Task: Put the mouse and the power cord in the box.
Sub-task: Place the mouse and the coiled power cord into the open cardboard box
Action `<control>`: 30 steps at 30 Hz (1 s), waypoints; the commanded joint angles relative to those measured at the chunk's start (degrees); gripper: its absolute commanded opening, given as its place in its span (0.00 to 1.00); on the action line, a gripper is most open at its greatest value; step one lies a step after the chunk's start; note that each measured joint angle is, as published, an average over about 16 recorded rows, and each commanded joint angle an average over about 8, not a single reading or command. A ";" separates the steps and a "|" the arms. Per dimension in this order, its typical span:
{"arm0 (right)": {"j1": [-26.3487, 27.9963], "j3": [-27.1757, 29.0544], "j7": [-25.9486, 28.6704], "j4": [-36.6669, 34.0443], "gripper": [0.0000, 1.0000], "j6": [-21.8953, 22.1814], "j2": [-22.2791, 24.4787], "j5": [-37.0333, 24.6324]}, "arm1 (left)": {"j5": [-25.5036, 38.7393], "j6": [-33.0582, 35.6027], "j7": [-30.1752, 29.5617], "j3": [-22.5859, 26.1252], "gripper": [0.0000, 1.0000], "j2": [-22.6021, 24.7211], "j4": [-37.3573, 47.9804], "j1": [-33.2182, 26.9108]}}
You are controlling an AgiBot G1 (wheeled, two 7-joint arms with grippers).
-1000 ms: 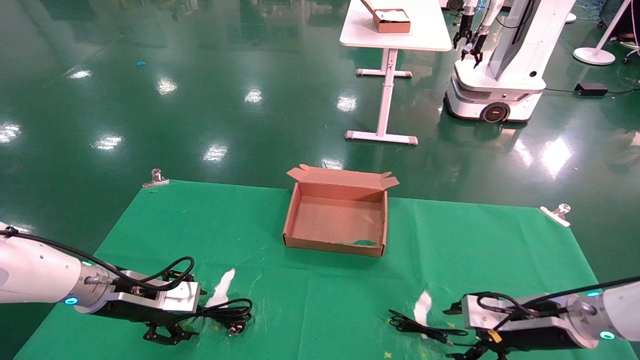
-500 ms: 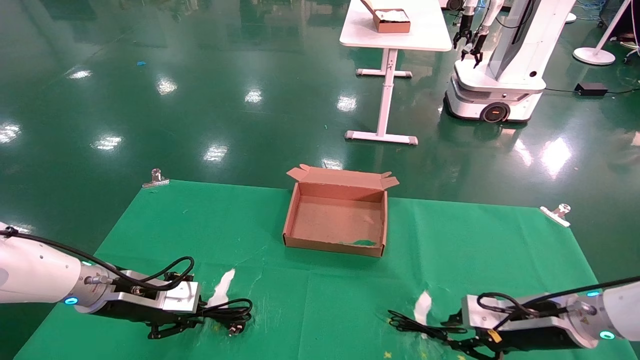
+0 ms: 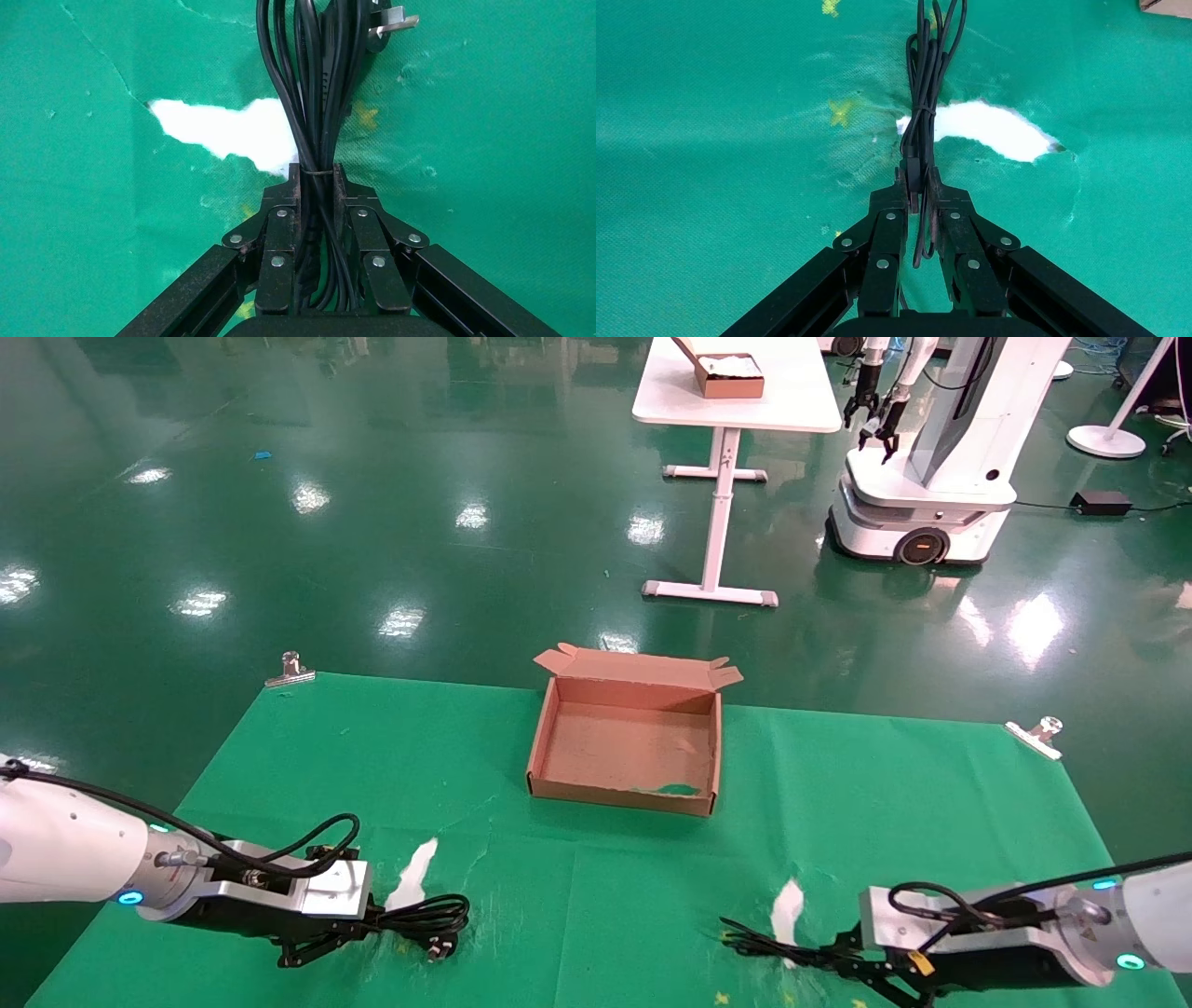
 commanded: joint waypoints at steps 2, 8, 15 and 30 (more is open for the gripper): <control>0.47 0.38 0.17 0.03 0.00 0.07 0.47 0.52 | -0.53 0.78 -1.08 -0.36 0.00 -0.29 0.63 -0.45; 6.54 3.17 1.86 1.91 0.00 -2.68 5.01 4.40 | -5.05 4.56 -7.37 -3.50 0.00 -1.06 1.73 -7.57; 14.91 4.36 6.57 7.20 0.00 -4.82 6.12 5.89 | -10.86 4.46 -14.92 -7.52 0.00 -0.11 2.74 -14.36; 10.51 4.91 8.07 1.55 0.00 16.77 -15.49 6.95 | -10.64 -9.89 -22.79 -7.26 0.00 7.02 2.08 -20.63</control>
